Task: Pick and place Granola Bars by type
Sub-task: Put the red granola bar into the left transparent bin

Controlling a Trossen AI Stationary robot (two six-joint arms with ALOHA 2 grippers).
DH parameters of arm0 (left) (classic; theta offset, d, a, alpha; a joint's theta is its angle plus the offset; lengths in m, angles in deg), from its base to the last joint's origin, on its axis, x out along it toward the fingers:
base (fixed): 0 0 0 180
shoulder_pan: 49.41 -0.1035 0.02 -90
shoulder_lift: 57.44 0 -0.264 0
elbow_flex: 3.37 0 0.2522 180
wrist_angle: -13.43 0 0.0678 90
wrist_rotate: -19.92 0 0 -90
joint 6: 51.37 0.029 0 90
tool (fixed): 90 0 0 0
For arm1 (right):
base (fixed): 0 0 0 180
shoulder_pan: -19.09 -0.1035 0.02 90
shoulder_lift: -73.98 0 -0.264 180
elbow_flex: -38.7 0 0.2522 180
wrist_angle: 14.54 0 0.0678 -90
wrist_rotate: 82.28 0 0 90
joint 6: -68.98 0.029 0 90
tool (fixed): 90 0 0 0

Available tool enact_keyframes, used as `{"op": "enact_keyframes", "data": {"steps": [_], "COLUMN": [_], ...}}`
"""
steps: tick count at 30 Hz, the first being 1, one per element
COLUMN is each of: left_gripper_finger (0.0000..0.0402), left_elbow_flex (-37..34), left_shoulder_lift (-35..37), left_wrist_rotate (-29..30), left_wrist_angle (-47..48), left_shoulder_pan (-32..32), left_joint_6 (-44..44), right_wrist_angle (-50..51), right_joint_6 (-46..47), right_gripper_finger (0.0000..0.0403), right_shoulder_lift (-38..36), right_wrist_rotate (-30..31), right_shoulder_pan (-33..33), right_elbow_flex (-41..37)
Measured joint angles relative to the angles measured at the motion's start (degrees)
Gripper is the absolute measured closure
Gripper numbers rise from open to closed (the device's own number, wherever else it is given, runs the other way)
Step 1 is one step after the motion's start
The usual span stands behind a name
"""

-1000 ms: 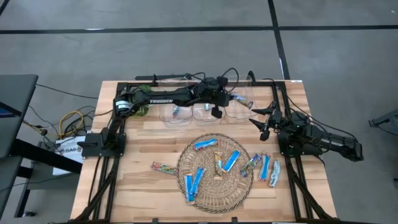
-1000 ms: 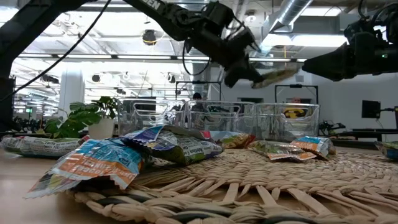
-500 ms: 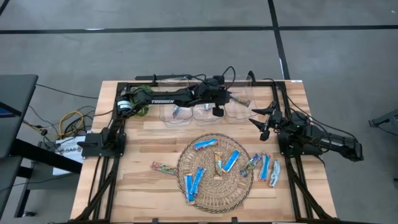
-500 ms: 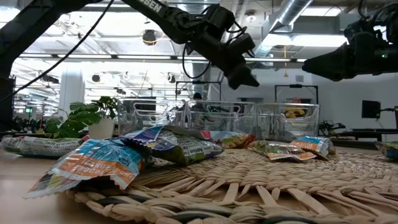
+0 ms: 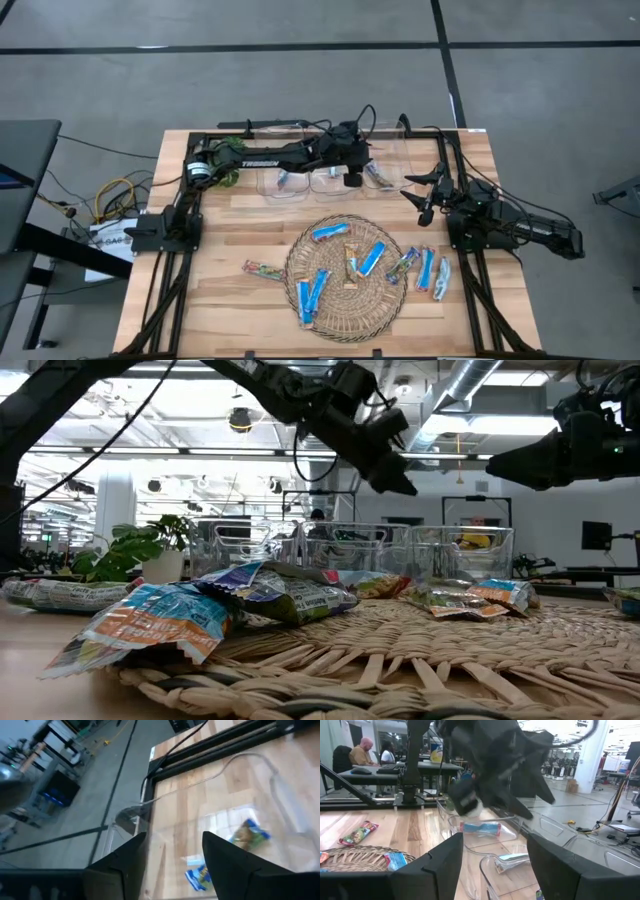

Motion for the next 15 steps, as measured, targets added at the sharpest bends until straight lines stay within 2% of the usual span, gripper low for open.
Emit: {"op": "enact_keyframes", "data": {"steps": [4, 8, 15], "left_gripper_finger": [0.0218, 0.0218, 0.0219], "left_elbow_flex": [0.1, 0.1, 0.1], "left_shoulder_lift": [3.2, 6.2, 10.2], "left_wrist_rotate": [-0.1, -1.0, -11.1], "left_wrist_angle": [2.1, 8.1, 22.5], "left_shoulder_pan": [0.7, 1.6, 3.0], "left_joint_6": [-3.3, -7.2, -17.6], "right_wrist_angle": [0.0, 0.0, 0.0], "right_joint_6": [0.0, 0.0, 0.0], "right_gripper_finger": [0.0188, 0.0188, 0.0188], "right_shoulder_lift": [0.0, 0.0, 0.0], "right_wrist_rotate": [0.0, 0.0, 0.0], "right_shoulder_pan": [0.0, 0.0, 0.0], "right_elbow_flex": [0.0, 0.0, 0.0]}}
